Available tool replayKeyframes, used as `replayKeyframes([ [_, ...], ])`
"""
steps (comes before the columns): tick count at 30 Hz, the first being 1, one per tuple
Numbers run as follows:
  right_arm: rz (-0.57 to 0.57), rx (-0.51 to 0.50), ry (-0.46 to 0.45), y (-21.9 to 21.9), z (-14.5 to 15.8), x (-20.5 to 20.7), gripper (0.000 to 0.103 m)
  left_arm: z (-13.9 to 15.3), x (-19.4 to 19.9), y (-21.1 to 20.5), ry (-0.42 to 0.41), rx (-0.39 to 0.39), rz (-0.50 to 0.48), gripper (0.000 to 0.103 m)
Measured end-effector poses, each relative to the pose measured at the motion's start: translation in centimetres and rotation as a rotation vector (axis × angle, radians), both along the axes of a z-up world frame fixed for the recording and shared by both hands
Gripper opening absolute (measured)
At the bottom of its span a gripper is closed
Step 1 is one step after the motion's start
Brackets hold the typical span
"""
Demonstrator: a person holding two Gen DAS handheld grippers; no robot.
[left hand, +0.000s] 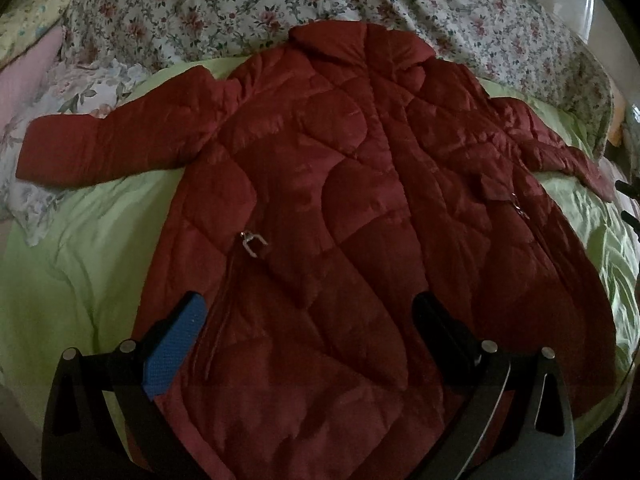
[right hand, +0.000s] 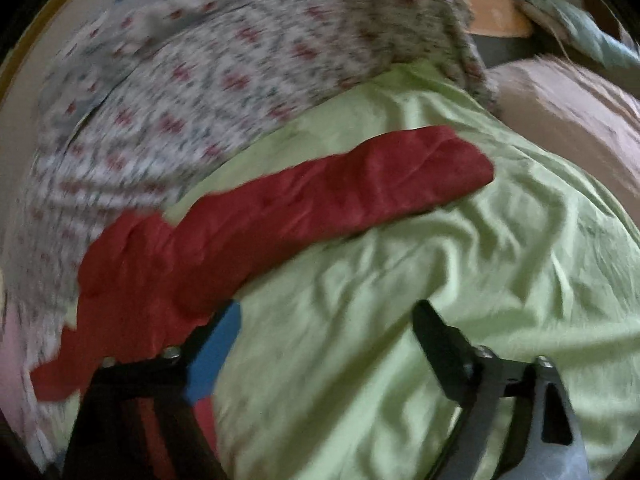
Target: Fold large clothes
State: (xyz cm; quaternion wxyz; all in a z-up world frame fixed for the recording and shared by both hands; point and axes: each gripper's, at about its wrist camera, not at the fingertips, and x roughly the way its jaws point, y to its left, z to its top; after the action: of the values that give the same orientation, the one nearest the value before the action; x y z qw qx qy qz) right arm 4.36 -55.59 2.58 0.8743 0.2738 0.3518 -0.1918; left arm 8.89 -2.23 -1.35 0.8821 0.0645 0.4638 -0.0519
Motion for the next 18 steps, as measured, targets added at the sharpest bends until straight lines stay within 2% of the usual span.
replayKeyframes([
  [7, -0.121, 0.058, -0.01, -6.5, -3.1, 2.5, 0.066, -0.3, 0.8, -0.4, -0.046, 0.003, 0.017, 0.103],
  [13, -0.135, 0.165, -0.074, -9.7, -5.5, 4.5, 0.059, -1.4, 1.8, -0.6, -0.01, 0.013, 0.024, 0.103],
  [15, -0.157, 0.212, -0.097, -10.7, -6.2, 5.0, 0.048, -1.9, 2.0, -0.8, 0.016, 0.042, 0.023, 0.103],
  [17, -0.176, 0.224, -0.108, -11.6, -6.6, 5.6, 0.042, -2.5, 2.3, -0.8, 0.064, 0.047, 0.037, 0.103],
  [18, -0.182, 0.221, -0.109, -11.8, -6.6, 5.7, 0.031, -2.7, 2.4, -0.6, 0.08, 0.028, 0.038, 0.103],
])
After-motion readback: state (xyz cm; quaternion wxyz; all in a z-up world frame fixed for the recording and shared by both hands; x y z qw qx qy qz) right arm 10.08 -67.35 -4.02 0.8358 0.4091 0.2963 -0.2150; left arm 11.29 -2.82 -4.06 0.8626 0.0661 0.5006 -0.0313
